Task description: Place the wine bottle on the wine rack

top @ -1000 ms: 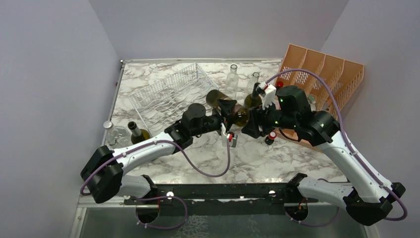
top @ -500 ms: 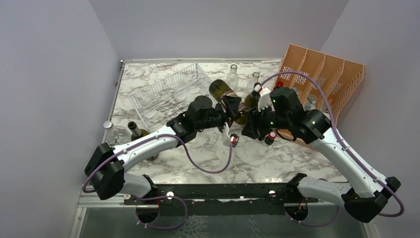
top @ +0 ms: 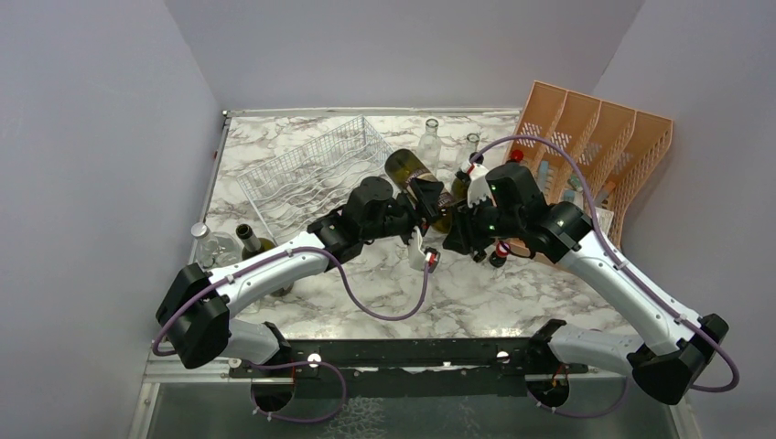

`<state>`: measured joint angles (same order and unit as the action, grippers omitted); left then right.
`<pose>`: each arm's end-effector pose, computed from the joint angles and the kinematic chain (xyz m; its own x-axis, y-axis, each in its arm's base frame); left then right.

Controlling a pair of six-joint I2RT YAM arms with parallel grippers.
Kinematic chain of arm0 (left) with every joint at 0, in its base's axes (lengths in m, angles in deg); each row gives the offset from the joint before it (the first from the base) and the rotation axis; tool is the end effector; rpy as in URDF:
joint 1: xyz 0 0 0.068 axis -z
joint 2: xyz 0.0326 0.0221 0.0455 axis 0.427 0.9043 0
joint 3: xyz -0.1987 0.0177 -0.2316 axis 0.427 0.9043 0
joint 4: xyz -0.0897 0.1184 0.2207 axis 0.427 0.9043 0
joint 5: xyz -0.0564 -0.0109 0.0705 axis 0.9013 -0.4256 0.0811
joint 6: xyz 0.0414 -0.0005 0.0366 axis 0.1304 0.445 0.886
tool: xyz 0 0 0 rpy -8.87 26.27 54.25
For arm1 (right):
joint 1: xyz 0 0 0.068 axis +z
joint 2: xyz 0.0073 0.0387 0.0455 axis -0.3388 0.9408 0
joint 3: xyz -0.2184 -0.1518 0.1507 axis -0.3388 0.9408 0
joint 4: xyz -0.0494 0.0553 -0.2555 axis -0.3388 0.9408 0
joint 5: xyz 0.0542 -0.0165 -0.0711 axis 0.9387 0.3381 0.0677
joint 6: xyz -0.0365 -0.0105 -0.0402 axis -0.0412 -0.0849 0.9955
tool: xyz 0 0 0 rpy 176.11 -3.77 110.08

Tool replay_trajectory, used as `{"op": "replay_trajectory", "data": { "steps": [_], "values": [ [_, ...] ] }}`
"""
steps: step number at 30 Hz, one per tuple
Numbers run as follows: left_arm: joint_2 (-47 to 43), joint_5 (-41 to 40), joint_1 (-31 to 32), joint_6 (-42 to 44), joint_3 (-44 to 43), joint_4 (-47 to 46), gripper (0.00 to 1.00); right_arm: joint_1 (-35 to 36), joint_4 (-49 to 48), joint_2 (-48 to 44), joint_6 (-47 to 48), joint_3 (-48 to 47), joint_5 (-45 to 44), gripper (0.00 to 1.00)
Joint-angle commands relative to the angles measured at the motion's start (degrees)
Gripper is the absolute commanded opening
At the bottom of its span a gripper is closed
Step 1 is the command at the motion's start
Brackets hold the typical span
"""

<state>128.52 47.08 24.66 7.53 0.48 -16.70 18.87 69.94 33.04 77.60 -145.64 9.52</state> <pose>0.1923 -0.2486 0.3345 0.9288 0.3572 -0.0985 0.1909 -0.2336 0.9534 0.1613 0.1402 0.3764 -0.6829 -0.2793 -0.6750 -0.6062 0.7323 0.3102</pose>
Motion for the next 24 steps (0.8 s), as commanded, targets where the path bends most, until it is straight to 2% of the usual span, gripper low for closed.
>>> {"op": "replay_trajectory", "data": {
  "steps": [1, 4, 5, 6, 10, 11, 12, 17, 24],
  "values": [
    [-2.67, 0.41, 0.31, -0.34, -3.41, -7.34, 0.0, 0.42, -4.56, 0.7, 0.57, 1.03, 2.28, 0.33],
    [-2.76, -0.53, 0.26, -0.71, -2.71, -7.98, 0.0, 0.42, -5.36, 0.48, 1.09, 1.08, 1.69, 0.06],
    [-2.89, -0.77, 0.32, -0.89, -2.26, -8.61, 0.0, 0.43, -5.67, 0.27, 1.27, 1.05, 1.24, 0.02],
    [-3.01, -1.16, 0.32, -1.14, -1.78, -9.25, 0.06, 0.44, -6.27, -0.13, 1.31, 1.19, 0.79, 0.01],
    [-3.53, -2.73, 0.32, -2.23, 0.58, -12.74, 0.61, 0.4, -9.46, -2.83, 1.23, 1.95, -1.59, 0.01],
    [-3.63, -3.28, 0.28, -2.36, 0.87, -12.71, 0.94, 0.43, -9.97, -3.25, 1.22, 1.93, -2.06, 0.01],
    [-3.81, -3.86, 0.32, -2.77, 0.99, -12.3, 0.99, 0.39, -10.53, -3.61, 0.99, 1.92, -2.64, 0.01],
    [-5.71, -5.46, 0.32, -7.07, 1.2, -9.45, 0.99, 0.41, -12.01, -4.39, 0.68, 2.25, -4.23, 0.01],
    [-14.79, -6.81, 0.32, -22.55, 6.47, -12.92, 0.99, 0.41, -14.42, -4.38, 1.38, 4.54, -2.63, 0.01]
  ]
}}
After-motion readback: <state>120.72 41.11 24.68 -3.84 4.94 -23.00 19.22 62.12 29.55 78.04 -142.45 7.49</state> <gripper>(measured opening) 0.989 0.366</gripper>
